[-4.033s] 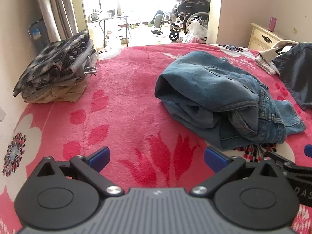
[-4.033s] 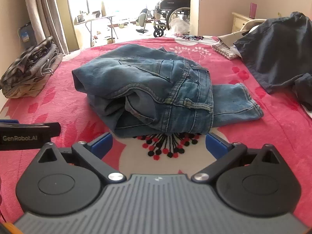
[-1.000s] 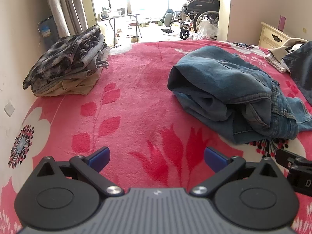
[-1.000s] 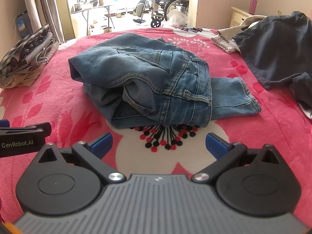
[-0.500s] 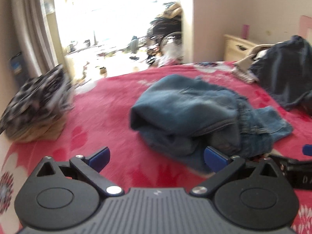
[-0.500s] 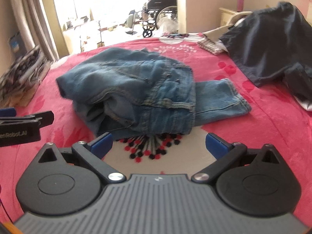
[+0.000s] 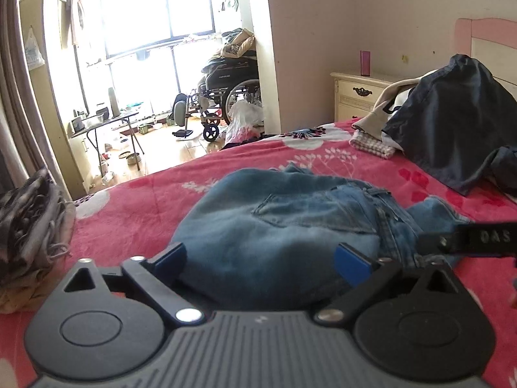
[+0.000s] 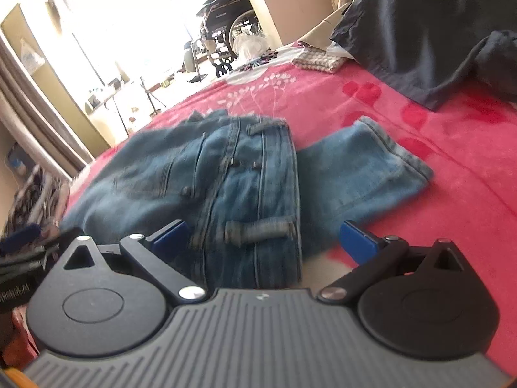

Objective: Fold clothes
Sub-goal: 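Grasp the jeans waistband with the left gripper while the right gripper grasps a leg hem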

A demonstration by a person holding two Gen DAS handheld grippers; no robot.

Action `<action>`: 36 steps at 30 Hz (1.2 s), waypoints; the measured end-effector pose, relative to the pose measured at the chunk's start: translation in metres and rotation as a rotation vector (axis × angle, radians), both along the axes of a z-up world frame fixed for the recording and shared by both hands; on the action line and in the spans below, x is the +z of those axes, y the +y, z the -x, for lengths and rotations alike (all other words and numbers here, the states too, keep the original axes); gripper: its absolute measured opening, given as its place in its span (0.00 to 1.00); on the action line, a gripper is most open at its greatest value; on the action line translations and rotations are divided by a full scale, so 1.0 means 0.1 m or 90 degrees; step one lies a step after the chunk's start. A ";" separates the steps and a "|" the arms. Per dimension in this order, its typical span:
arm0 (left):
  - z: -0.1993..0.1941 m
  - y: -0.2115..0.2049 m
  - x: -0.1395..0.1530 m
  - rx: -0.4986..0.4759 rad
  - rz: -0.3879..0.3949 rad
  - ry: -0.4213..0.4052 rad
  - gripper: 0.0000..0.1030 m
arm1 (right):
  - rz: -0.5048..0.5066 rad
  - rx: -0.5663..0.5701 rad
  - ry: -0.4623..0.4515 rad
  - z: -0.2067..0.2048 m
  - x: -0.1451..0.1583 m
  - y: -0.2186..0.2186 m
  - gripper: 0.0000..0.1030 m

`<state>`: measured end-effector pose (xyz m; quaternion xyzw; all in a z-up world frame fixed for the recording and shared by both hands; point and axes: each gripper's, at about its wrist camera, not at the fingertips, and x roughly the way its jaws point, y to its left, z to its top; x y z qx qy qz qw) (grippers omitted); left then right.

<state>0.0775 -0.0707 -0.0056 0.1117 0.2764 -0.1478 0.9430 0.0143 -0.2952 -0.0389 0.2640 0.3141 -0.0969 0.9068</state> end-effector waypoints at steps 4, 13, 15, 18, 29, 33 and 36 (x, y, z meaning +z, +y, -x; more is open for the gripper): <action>-0.13 -0.11 -0.12 -0.005 -0.026 0.015 0.80 | -0.049 0.003 -0.018 -0.12 -0.17 -0.11 0.89; -0.28 -0.18 -0.33 0.000 -0.016 0.067 0.51 | -0.147 0.017 -0.057 -0.30 -0.48 -0.31 0.50; -0.31 -0.17 -0.36 0.006 -0.008 0.085 0.46 | -0.155 0.025 -0.068 -0.29 -0.47 -0.33 0.46; -0.35 -0.15 -0.39 0.015 0.001 0.108 0.42 | -0.167 0.037 -0.084 -0.27 -0.45 -0.36 0.43; -0.35 -0.01 -0.38 0.030 0.016 0.153 0.40 | -0.249 0.079 -0.178 0.05 -0.33 -0.44 0.16; -0.31 0.16 -0.37 0.031 0.051 0.169 0.40 | -0.265 0.115 -0.207 0.14 -0.20 -0.34 0.15; -0.24 0.35 -0.25 0.026 0.101 0.175 0.45 | -0.233 0.140 -0.217 0.18 -0.05 -0.19 0.15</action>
